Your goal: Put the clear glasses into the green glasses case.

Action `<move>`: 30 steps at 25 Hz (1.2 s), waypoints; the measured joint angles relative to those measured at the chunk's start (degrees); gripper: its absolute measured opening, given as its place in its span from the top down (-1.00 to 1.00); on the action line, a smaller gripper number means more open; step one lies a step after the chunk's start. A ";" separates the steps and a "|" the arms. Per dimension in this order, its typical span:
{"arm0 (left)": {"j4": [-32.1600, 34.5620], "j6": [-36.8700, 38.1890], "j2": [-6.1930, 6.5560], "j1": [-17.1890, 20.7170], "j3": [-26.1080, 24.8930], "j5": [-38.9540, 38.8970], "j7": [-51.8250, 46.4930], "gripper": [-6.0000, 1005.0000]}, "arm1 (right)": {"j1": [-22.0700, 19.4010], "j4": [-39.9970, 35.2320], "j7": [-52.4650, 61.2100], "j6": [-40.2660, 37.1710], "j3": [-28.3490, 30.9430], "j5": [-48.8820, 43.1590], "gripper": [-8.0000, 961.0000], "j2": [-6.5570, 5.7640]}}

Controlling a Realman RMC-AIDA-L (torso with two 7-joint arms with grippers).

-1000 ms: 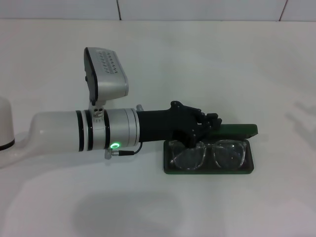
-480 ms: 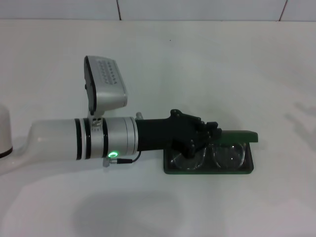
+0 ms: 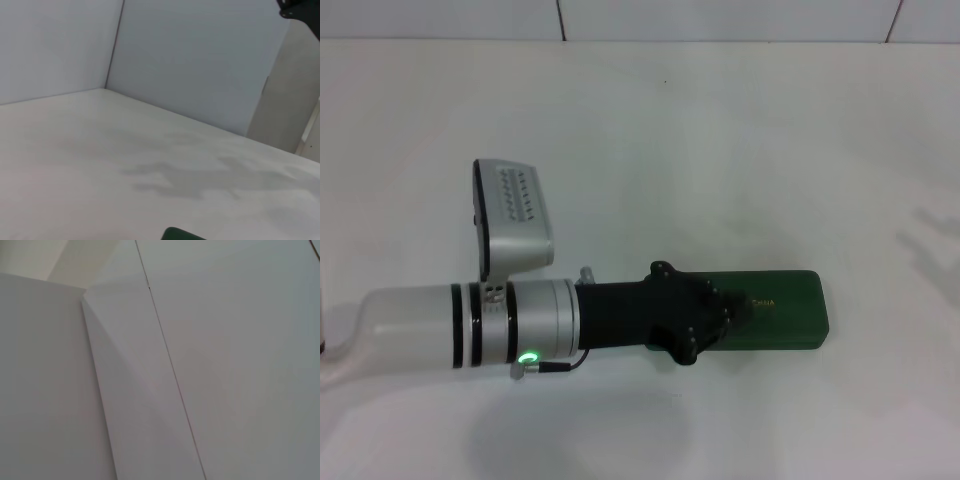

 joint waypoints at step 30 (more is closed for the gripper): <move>1.62 33.15 10.49 7.00 -12.04 3.43 1.60 -0.01 | 9.87 -1.44 -2.29 10.78 -28.74 -14.72 0.07 2.70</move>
